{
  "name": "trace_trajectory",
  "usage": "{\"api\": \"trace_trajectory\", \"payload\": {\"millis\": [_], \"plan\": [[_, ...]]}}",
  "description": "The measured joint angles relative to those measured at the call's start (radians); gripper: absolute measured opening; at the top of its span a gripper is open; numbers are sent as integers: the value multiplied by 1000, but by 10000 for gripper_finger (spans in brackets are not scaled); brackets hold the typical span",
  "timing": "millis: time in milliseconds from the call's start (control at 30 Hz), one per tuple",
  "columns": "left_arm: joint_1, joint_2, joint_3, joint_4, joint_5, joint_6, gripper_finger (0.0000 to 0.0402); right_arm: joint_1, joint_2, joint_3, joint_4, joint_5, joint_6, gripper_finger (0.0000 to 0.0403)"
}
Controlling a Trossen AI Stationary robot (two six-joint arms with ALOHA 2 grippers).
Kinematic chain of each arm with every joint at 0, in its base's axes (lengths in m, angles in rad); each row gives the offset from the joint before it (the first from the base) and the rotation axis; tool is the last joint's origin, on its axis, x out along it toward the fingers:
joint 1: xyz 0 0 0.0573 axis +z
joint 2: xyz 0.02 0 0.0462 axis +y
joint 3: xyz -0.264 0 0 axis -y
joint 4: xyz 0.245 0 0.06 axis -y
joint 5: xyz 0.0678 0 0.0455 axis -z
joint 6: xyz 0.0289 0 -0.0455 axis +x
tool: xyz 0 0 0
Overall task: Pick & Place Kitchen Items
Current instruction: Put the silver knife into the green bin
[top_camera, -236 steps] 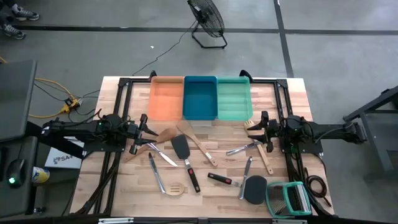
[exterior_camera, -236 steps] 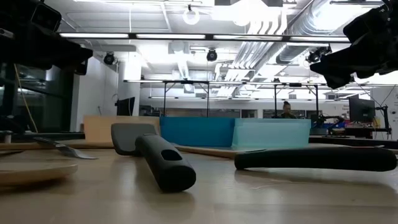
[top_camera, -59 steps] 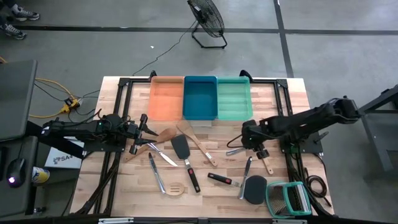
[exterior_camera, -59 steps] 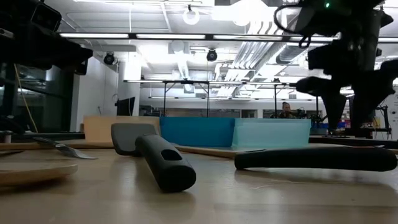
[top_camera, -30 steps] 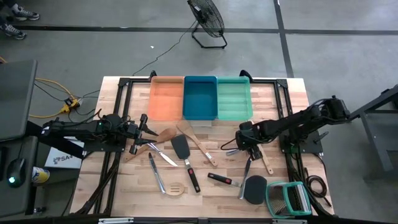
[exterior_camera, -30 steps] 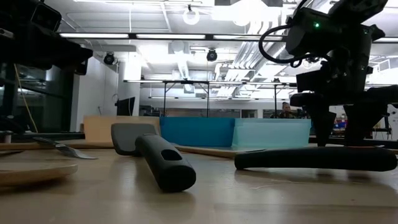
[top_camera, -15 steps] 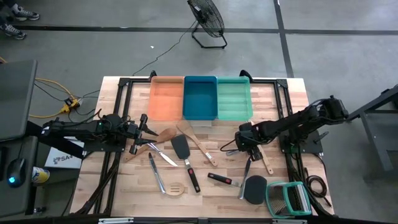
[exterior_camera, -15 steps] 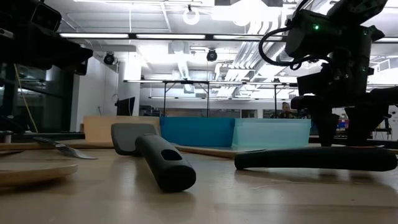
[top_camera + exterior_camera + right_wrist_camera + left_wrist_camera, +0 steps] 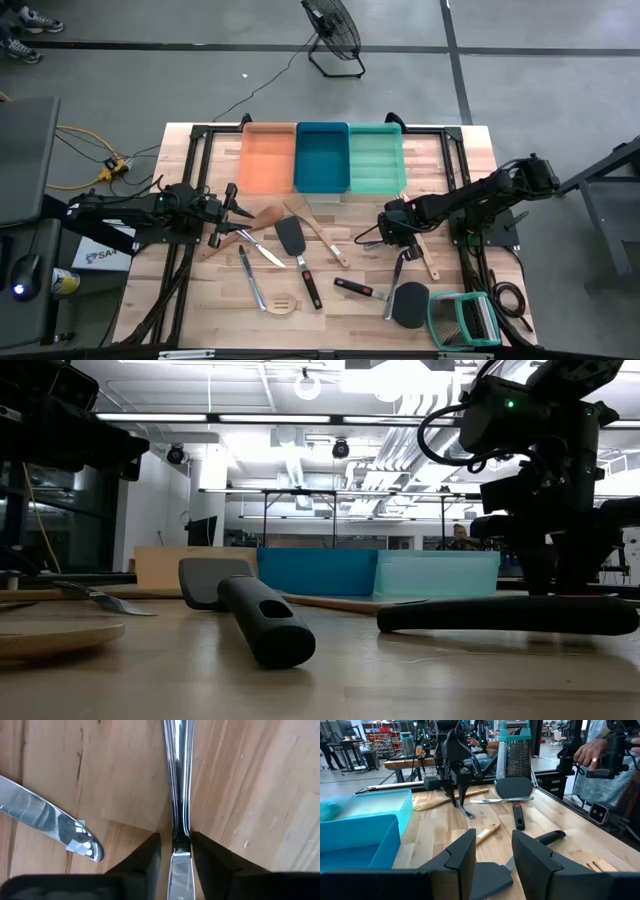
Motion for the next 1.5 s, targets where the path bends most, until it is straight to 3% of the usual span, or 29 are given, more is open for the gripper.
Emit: {"api": "trace_trajectory", "payload": {"millis": [300,1100,1500], "plan": [[0,0,0,0,0,0,125,0,1,0,-3,2,0,40],[0,0,0,0,0,0,125,-2,-33,2,-4,-49,48,33],[0,0,0,0,0,0,125,-1,-181,19,67,-62,188,33]]}}
